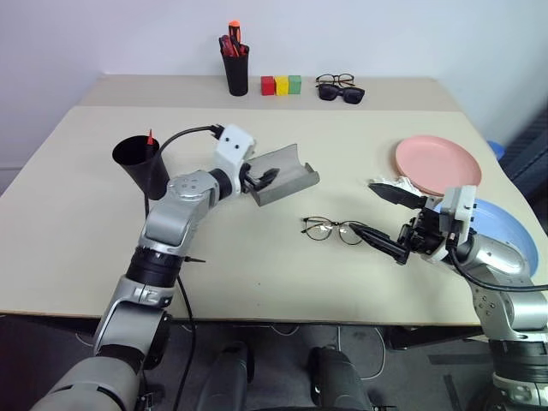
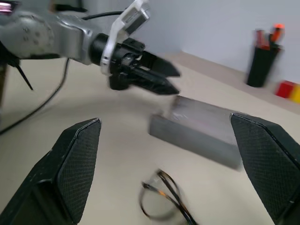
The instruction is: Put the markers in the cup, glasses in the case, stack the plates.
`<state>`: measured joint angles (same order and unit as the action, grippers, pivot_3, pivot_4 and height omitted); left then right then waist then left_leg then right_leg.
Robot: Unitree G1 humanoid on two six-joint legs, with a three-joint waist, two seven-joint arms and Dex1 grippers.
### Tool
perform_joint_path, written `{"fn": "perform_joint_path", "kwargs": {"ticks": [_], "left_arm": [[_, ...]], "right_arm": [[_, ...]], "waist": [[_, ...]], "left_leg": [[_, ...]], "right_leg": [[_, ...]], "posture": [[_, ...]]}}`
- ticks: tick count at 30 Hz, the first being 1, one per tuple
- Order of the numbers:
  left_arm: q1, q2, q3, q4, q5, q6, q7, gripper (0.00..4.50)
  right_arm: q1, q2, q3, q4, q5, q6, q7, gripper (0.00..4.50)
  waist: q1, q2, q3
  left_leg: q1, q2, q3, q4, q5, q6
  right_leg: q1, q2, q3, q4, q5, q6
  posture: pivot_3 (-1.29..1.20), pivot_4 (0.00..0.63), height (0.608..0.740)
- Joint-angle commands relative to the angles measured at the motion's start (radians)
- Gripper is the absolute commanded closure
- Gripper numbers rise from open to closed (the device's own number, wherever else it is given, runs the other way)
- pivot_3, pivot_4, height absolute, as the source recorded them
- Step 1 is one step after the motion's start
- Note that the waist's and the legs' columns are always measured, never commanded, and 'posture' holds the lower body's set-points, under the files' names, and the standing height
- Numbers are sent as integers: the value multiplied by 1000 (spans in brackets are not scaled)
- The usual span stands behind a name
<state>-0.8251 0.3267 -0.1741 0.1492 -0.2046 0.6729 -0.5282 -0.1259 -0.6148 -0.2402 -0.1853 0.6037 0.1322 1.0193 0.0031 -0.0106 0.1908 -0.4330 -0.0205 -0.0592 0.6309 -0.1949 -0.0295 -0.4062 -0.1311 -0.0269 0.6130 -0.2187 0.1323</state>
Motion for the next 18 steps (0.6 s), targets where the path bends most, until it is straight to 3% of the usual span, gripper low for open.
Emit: {"fn": "perform_joint_path", "kwargs": {"ticks": [1,3,6,12,18], "left_arm": [[-115,-49,-81,137,59,60,-22,633],[-162,-87,-121,244,108,61,-3,633],[-190,-114,-149,319,143,39,-14,1504],[-214,-150,-168,416,185,3,-50,4466],[-197,-133,-172,355,187,-14,-133,4466]], "right_arm": [[26,-20,-53,-71,10,-7,-27,0],[48,-19,-68,-95,14,-3,-43,0],[73,-17,-79,-122,13,0,-61,0],[121,-15,-102,-165,17,3,-93,0],[134,-14,-106,-176,14,3,-110,0]], "waist": [[5,0,0],[8,0,0],[7,0,0],[10,-1,1],[9,-1,1]], "left_leg": [[0,0,0,0,0,0],[0,0,0,1,0,0],[0,-1,0,0,0,0],[-1,0,0,0,0,0],[-2,-1,0,0,0,0]], "right_leg": [[0,0,0,0,0,1],[1,0,0,-1,0,1],[1,0,0,-1,-2,5],[0,-1,0,-1,-3,3],[0,-1,0,-2,-3,3]], "posture": [[0,150,740],[0,150,740],[0,150,740],[0,150,740],[0,150,740]]}}
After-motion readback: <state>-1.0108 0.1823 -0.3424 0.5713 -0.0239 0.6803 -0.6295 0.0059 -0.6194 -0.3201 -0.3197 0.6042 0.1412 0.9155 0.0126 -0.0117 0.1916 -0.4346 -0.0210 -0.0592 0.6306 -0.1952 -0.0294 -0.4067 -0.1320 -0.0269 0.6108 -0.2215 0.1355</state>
